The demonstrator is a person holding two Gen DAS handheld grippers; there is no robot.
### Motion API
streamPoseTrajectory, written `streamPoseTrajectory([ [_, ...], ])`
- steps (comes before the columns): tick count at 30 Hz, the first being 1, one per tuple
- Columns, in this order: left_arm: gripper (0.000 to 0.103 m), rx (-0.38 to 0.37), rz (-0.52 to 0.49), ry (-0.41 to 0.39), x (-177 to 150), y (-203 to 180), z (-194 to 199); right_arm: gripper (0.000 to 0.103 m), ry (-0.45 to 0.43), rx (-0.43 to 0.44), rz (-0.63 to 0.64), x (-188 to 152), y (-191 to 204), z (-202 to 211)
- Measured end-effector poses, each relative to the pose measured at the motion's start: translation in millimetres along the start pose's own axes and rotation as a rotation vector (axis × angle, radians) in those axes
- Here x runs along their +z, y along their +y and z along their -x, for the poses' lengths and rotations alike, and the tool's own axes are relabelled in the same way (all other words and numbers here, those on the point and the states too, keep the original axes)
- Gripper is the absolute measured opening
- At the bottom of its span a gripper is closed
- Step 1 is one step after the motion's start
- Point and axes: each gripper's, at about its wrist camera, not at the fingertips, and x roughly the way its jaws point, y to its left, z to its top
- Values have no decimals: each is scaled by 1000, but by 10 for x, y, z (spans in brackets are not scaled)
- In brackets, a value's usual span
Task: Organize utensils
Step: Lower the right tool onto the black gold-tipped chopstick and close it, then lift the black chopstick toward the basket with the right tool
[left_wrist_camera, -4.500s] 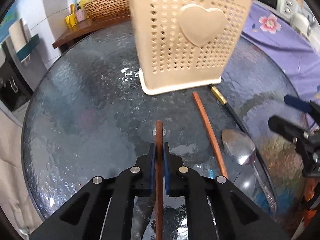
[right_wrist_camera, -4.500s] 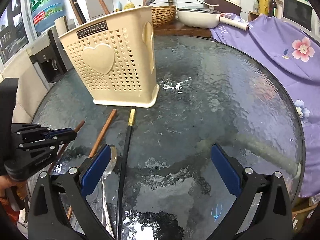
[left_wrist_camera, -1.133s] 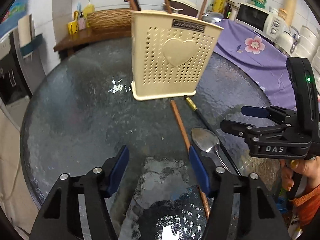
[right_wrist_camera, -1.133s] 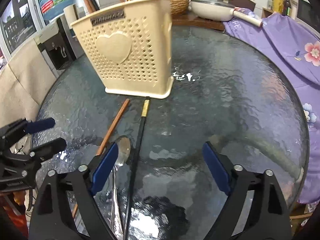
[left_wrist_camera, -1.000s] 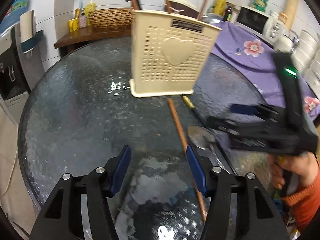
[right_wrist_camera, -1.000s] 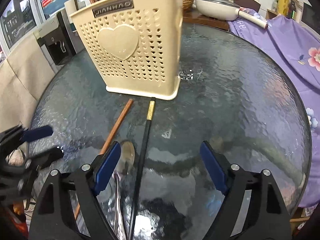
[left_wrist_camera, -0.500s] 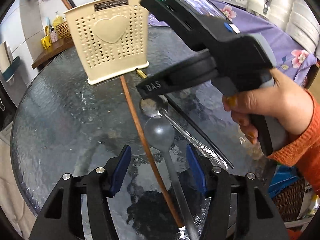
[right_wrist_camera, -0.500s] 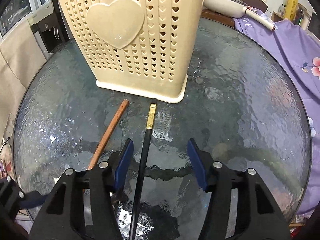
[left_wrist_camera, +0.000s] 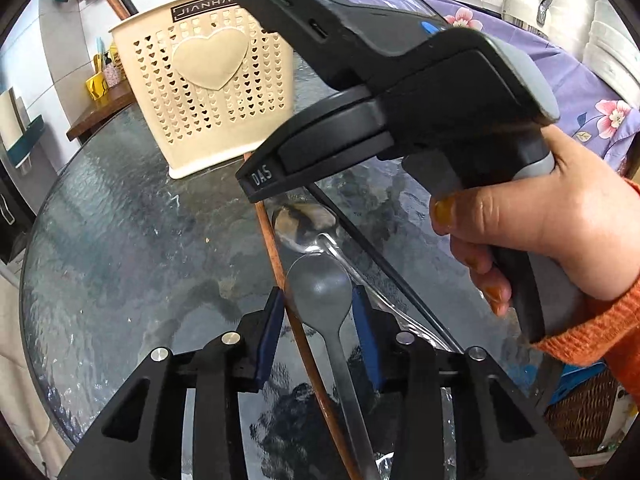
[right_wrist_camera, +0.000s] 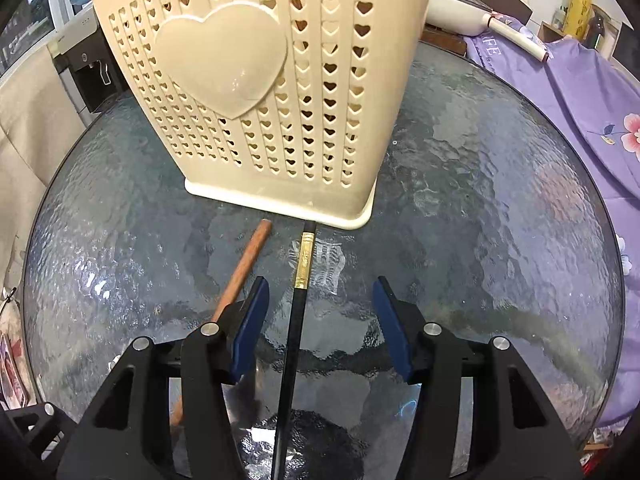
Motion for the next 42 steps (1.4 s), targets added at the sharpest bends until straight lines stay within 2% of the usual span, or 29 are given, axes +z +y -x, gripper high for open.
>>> streamPoseTrajectory([
  [5,35,4,-10,0,45,-86,11,42,-2,1,6,45,46,8],
  [7,35,14,-18,4,76,-123,-9,30,-2,8,9,36,57,20],
  [9,35,19,-24,5,83,-157,-24,23,2,10,18,41,67,28],
  [15,34,5,-2,0,169,-178,-56,9,3,18,17,-5,64,70],
  [27,34,-39,52,-63,180,9,167,8,-24,91,-39,-128,-230,157],
  [34,34,-43,104,-145,172,244,401,8,-141,119,-52,-147,-402,607],
  [36,16,-47,120,-172,189,326,508,8,-176,129,-50,-150,-435,772],
  [37,13,-52,127,-182,199,350,547,8,-196,133,-49,-163,-448,857],
  [42,13,-36,144,-214,266,457,646,8,-296,136,-19,-198,-471,1350],
])
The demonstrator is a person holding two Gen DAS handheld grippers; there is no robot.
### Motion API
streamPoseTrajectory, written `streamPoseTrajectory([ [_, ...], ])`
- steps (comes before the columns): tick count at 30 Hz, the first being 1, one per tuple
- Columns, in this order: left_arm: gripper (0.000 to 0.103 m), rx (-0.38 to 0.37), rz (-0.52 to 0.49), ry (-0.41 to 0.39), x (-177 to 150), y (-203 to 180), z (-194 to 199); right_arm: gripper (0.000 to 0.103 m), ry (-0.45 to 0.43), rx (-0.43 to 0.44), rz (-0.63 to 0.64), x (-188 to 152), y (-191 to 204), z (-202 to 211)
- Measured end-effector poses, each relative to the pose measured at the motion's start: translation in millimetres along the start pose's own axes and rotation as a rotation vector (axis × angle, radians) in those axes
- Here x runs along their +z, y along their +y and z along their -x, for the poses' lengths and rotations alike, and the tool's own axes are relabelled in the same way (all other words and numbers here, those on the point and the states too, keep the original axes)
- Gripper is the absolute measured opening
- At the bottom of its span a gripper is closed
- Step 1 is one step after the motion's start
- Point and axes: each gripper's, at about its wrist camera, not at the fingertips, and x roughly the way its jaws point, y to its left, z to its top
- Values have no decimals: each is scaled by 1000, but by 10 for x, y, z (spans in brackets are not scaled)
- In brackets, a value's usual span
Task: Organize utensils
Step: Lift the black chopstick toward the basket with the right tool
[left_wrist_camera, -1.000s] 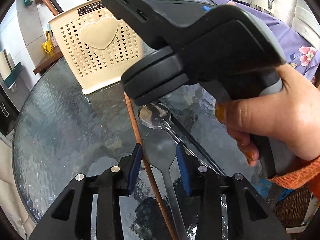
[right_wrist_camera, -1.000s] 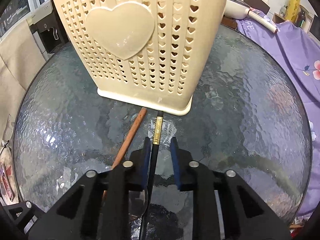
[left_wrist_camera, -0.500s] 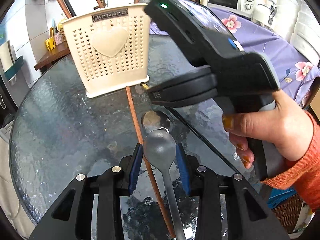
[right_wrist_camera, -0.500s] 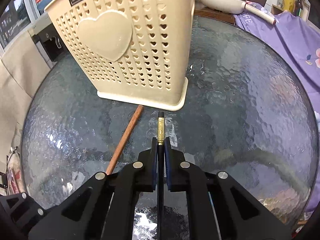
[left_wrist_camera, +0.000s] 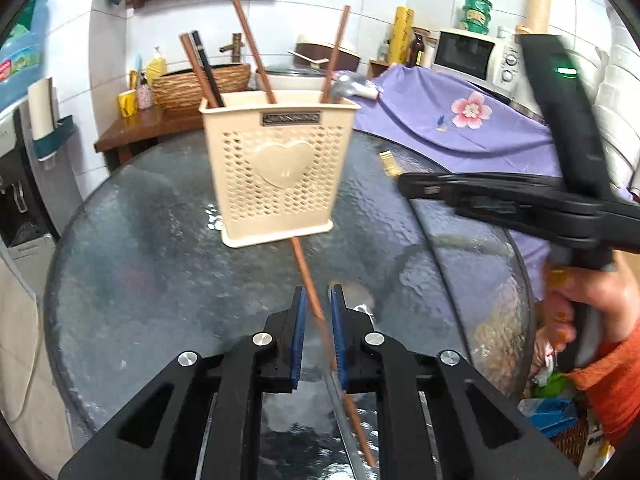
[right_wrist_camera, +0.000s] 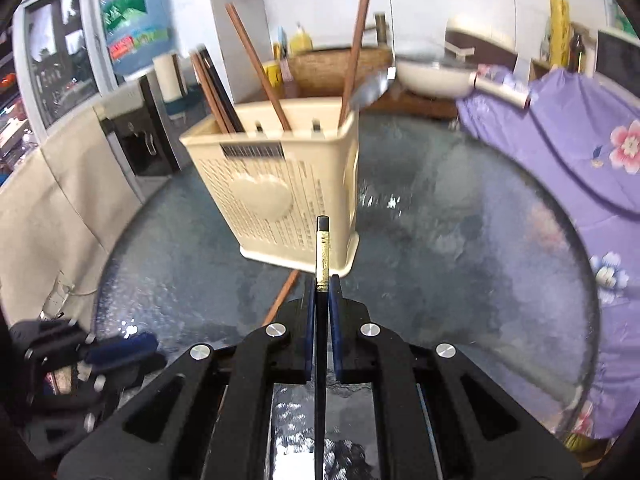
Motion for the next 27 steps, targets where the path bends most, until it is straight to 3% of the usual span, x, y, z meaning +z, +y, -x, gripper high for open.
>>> streamPoseTrajectory([
  [4,15,10,29,20,1,122,-87,8,-16,-8,15,-4,31,115],
  [6,30,32,39,29,-10,186,-137,8,-18,-10,9,-10,24,136],
  [7,46,55,36,36,-32,213,-174,8,-18,-10,6,-22,20,138],
  [8,54,71,34,43,-58,192,-176,8,-18,-9,3,-21,11,135],
  [11,55,62,56,91,-125,220,-272,8,-9,-10,-3,-31,-3,102],
  [21,55,65,0,171,-336,-139,-683,8,12,-7,-15,-72,3,30],
  [27,31,97,-6,165,-339,-178,-768,8,22,-1,-20,-77,-5,2],
])
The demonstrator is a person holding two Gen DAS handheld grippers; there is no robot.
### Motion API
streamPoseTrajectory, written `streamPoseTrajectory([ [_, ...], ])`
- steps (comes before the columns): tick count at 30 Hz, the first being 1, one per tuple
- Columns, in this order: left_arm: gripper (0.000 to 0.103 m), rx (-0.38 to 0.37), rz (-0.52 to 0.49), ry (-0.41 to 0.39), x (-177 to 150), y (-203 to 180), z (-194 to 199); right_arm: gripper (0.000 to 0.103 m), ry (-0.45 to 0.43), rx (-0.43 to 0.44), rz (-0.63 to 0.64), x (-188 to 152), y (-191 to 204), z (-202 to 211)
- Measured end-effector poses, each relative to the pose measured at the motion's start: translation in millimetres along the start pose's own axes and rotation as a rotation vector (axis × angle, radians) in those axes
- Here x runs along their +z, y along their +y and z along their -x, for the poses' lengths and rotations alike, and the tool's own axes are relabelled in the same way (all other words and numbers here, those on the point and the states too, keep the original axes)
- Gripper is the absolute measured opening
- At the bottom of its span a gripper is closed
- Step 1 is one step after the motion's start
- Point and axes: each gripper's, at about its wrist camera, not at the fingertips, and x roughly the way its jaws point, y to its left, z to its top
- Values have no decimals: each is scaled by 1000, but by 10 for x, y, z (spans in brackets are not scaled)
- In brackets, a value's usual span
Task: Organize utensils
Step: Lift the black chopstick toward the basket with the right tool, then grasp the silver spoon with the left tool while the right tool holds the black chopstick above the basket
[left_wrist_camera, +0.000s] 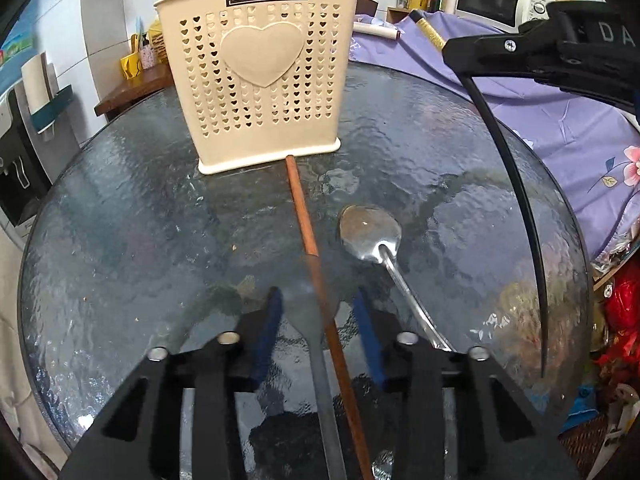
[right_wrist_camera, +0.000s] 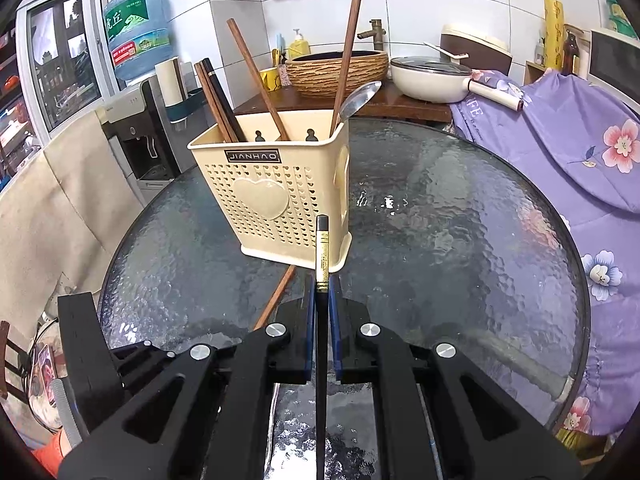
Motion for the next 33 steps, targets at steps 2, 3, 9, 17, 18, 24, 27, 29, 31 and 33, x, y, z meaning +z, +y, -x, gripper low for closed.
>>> streamPoseTrajectory([
  [2,22,-19,27,-1,11,43,-9,8,1,2,-2,-3,-3,-8],
  [3,20,-33,44,0,17,71,-13,8,1,4,-2,-4,-1,-9],
  [9,11,-51,55,0,45,114,-11,8,2,9,1,-5,8,-11],
  [17,10,-71,72,-11,76,195,41,8,-3,8,9,-2,33,13],
  [18,7,-74,74,-11,81,202,35,8,-2,9,9,-3,35,11],
  [24,6,-131,111,-24,106,270,81,8,-2,13,14,-13,47,31],
  [27,6,-178,138,-50,149,317,196,8,-11,19,13,3,43,80],
  [29,6,-187,143,-81,193,349,314,8,-23,36,5,33,25,137],
  [31,6,-198,144,-126,249,361,444,8,-40,54,-5,64,5,212],
  [33,6,-210,147,-183,326,381,582,8,-60,63,-4,108,7,301],
])
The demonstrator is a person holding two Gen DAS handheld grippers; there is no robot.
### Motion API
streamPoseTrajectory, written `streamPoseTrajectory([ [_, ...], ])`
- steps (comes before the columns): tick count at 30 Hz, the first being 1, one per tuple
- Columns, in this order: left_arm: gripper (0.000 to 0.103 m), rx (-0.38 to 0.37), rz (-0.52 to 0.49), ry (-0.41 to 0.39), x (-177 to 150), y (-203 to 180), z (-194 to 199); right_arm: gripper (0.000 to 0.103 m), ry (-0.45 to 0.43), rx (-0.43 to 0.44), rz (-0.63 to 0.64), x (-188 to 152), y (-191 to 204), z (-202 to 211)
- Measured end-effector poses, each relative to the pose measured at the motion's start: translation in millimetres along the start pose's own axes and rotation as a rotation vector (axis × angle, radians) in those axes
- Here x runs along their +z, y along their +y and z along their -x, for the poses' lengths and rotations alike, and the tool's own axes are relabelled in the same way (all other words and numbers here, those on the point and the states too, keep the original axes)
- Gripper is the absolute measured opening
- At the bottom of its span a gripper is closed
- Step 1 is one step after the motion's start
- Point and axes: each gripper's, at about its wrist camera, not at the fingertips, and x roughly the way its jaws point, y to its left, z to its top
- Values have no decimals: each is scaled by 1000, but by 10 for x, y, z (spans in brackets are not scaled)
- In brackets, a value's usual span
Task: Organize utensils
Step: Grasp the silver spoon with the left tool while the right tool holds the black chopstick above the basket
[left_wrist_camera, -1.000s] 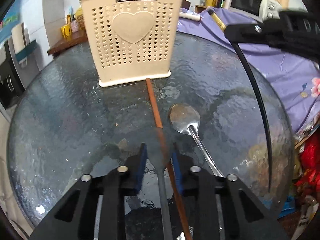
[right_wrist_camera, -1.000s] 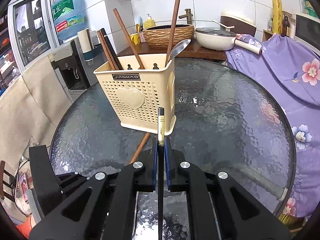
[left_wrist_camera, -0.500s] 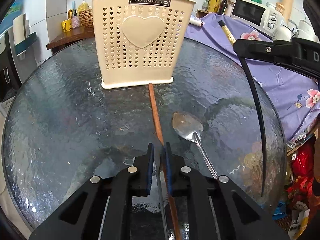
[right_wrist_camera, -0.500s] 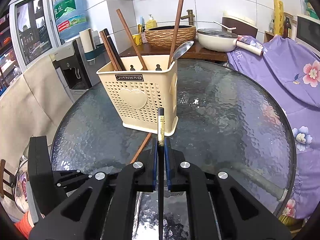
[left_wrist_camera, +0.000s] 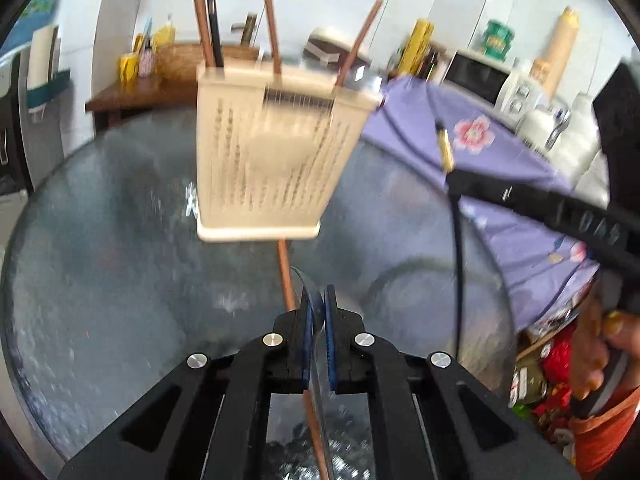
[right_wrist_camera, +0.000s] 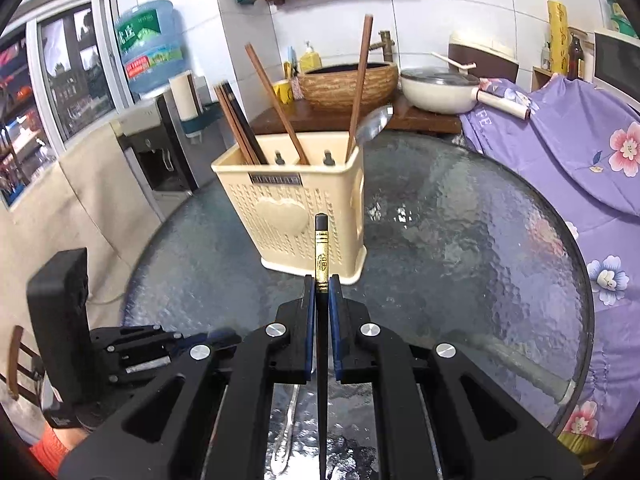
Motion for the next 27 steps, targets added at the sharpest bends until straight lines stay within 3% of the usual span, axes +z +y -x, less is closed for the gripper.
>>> streamPoseTrajectory([
  [8,6,-20,-8,-91,288,-48,216,8,-68,-2,20,110,66,295],
  [19,6,-56,1,-158,352,-31,330,8,-102,1,33,212,135,405],
  [23,6,-46,11,-157,322,10,294,8,-105,-3,35,210,148,401],
  [27,6,-35,37,-91,246,94,141,8,-102,0,38,226,143,398],
])
